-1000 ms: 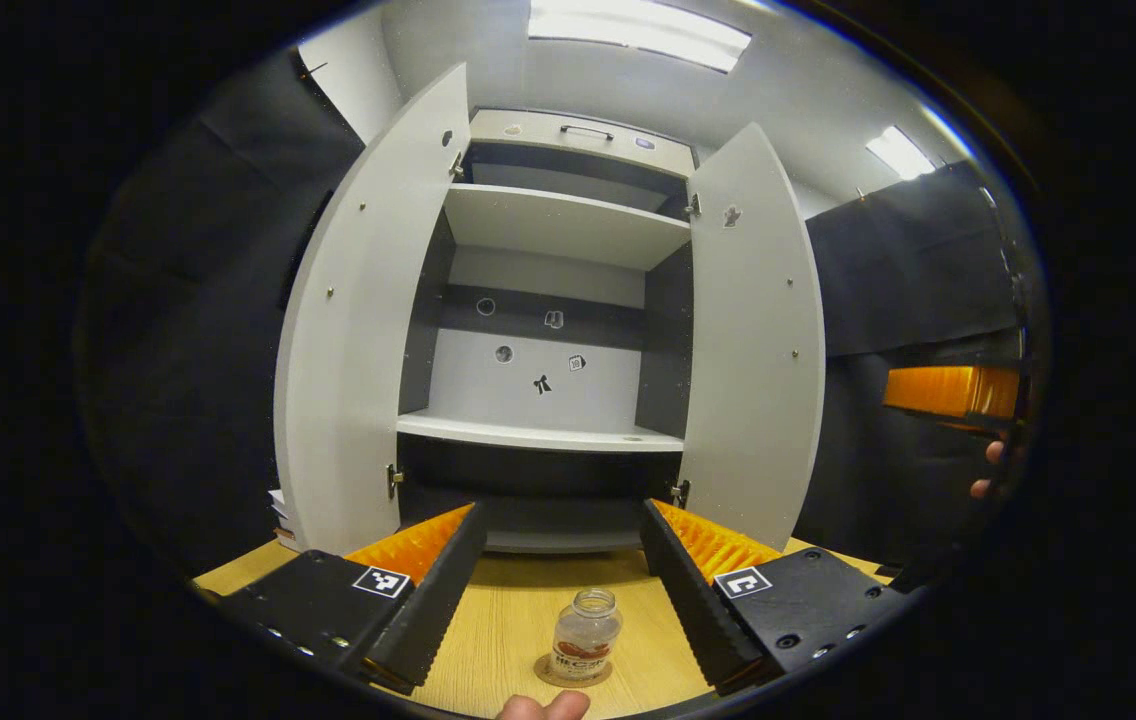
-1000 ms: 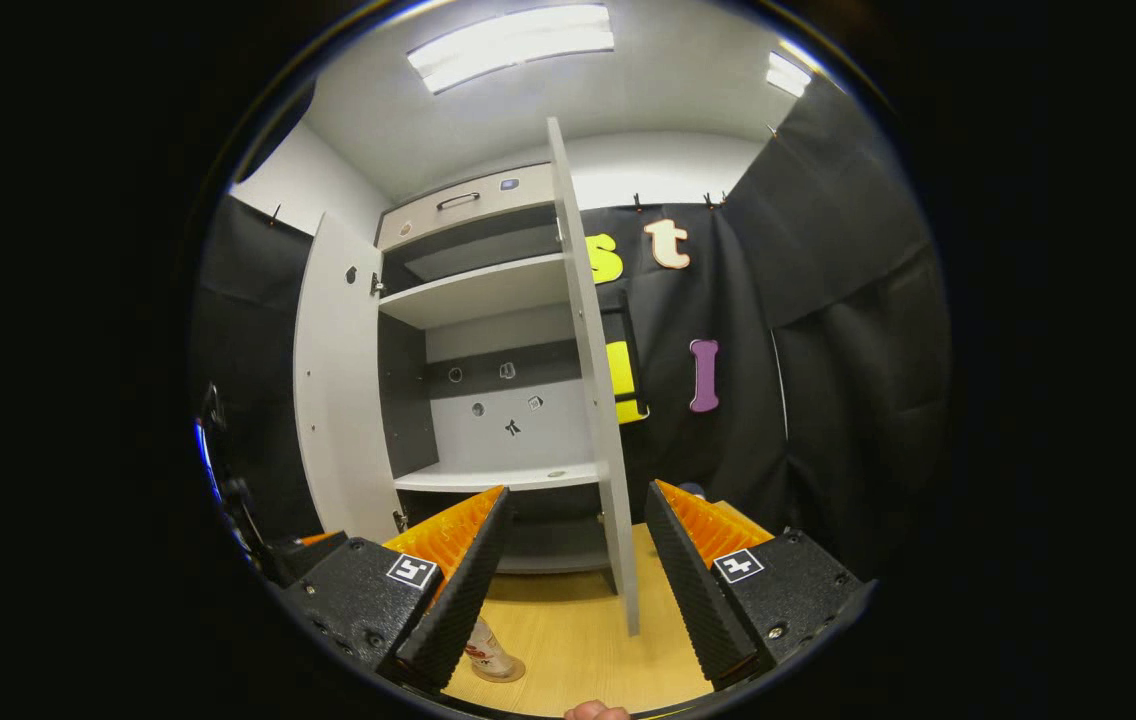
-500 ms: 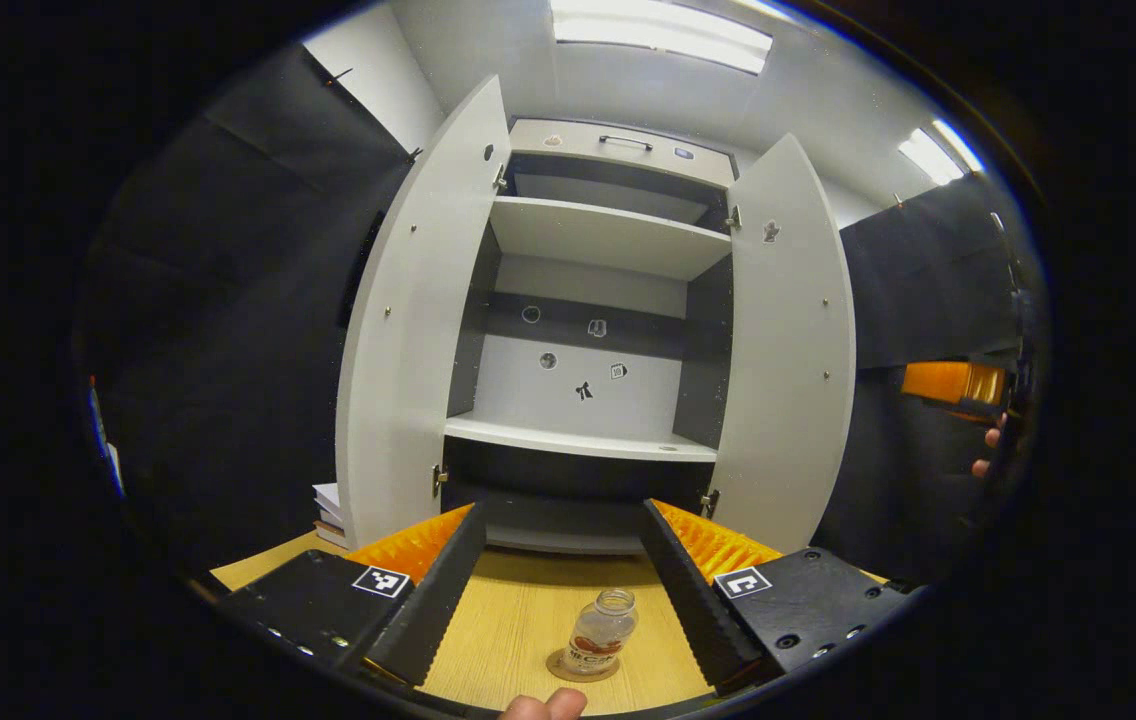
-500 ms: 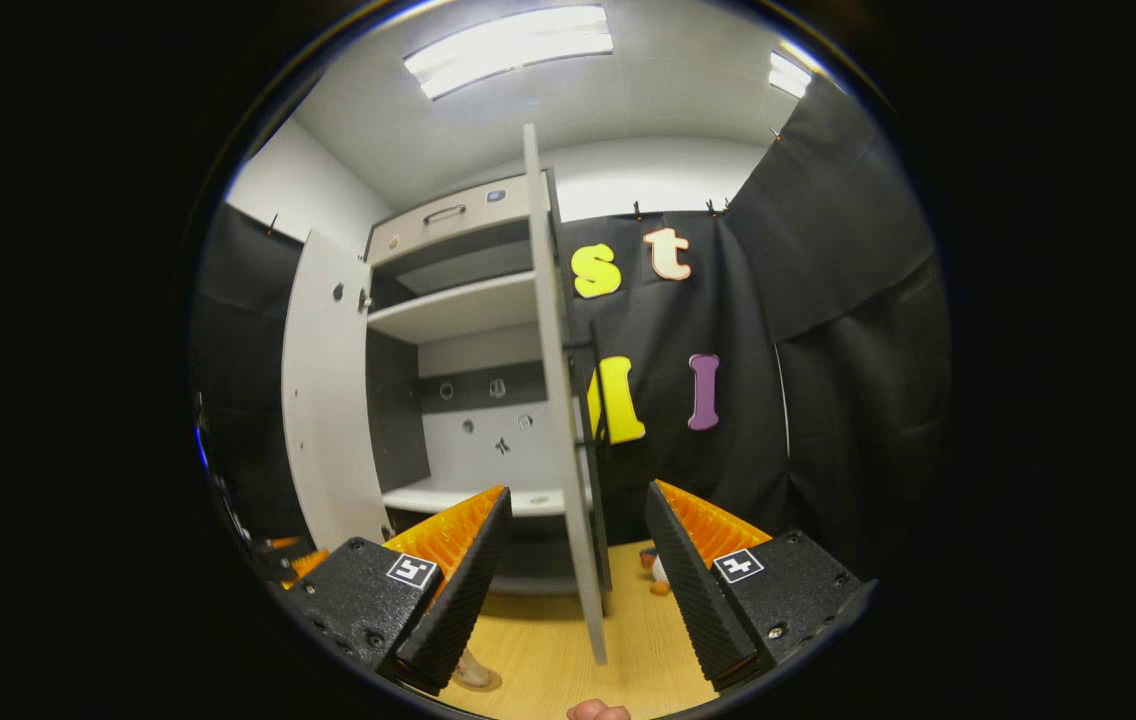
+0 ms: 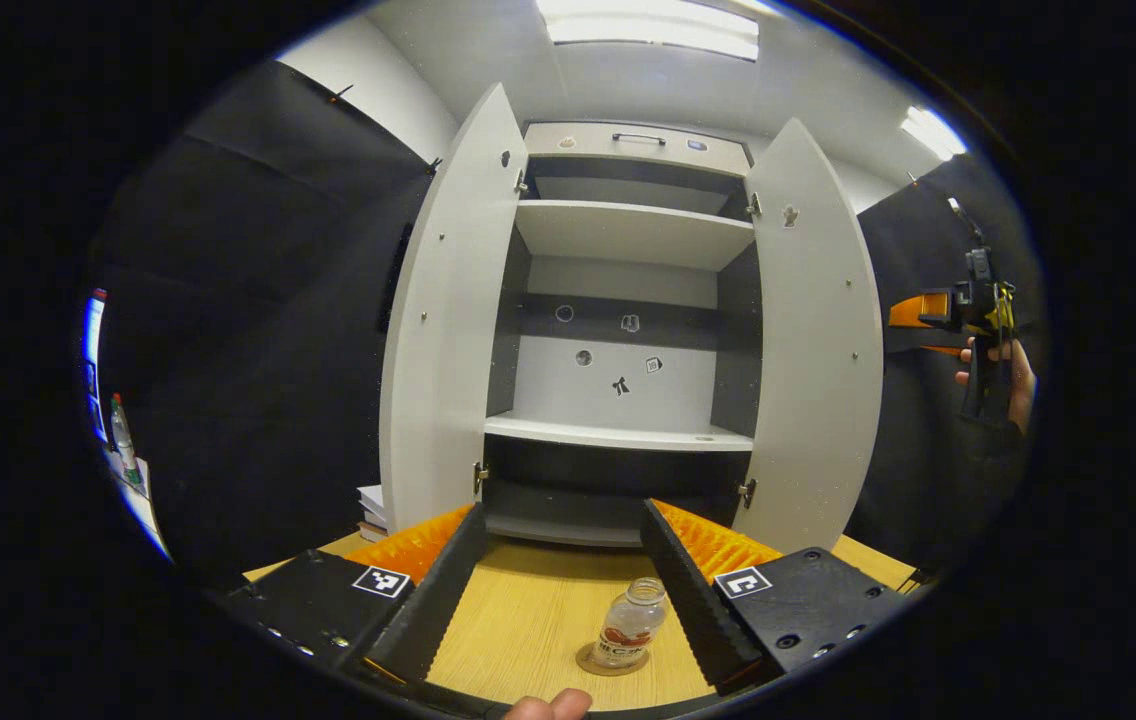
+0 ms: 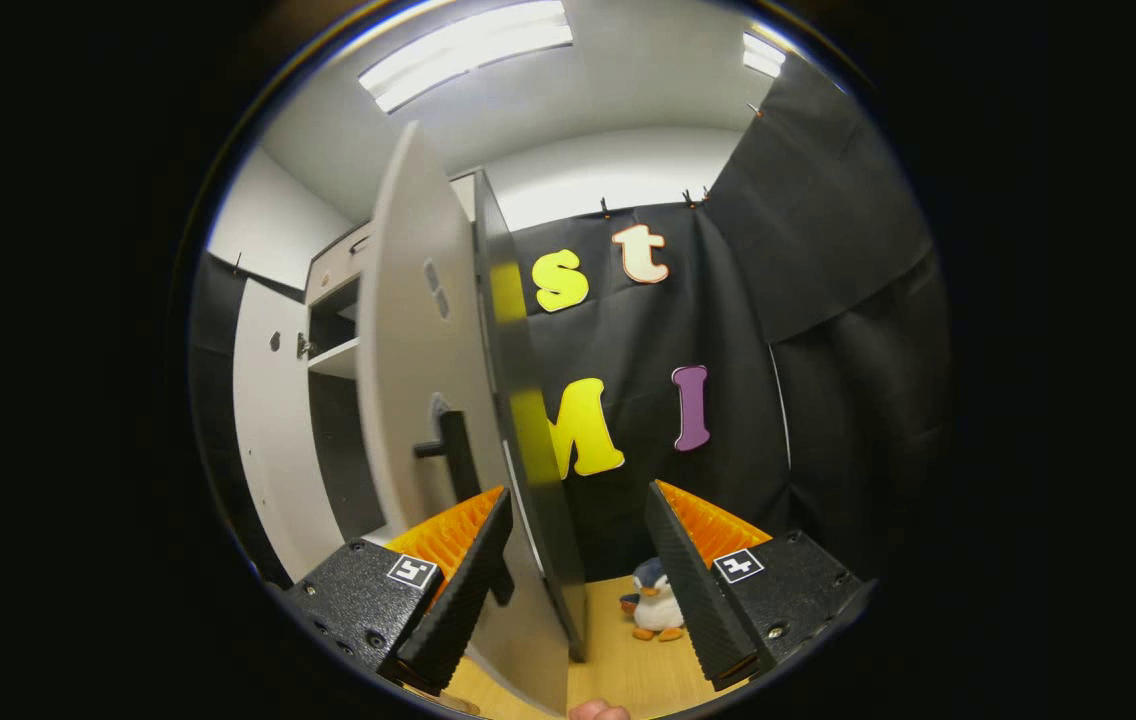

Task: Grasp the bottle in the cabinet with the left hand and place it on the coaster, then close the right door with the right hand and the left door with the left hand.

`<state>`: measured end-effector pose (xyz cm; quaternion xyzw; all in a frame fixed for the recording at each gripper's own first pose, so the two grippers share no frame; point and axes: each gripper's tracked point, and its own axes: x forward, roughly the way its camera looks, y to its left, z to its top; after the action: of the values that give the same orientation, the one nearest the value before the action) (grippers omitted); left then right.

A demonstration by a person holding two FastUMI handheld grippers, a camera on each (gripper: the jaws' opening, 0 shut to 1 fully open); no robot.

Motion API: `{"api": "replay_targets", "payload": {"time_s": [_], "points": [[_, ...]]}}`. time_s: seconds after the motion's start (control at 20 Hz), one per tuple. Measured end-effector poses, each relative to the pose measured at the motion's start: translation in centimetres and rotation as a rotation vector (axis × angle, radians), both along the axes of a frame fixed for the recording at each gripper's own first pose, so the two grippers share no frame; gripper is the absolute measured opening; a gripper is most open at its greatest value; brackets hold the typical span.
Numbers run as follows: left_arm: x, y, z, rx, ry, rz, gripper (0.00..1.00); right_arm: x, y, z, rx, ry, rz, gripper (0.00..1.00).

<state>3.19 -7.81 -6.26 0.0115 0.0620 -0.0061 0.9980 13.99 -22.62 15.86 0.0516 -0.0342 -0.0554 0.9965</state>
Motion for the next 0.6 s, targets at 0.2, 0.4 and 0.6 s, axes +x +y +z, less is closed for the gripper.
{"api": "replay_targets", "payload": {"time_s": [0.2,0.4,0.6], "points": [[0.3,-0.5,-0.3,-0.016,0.016,-0.006,0.94,0.7,0.4,-0.1,-0.043,-0.009,0.001,0.82],[0.3,-0.3,0.1,0.005,0.001,-0.022,0.95,0.8,1.7,-0.3,-0.047,-0.011,0.014,0.82],[0.2,0.7,0.1,0.0,-0.001,-0.019,0.95,0.8,4.9,-0.6,-0.087,-0.01,0.053,0.82]]}}
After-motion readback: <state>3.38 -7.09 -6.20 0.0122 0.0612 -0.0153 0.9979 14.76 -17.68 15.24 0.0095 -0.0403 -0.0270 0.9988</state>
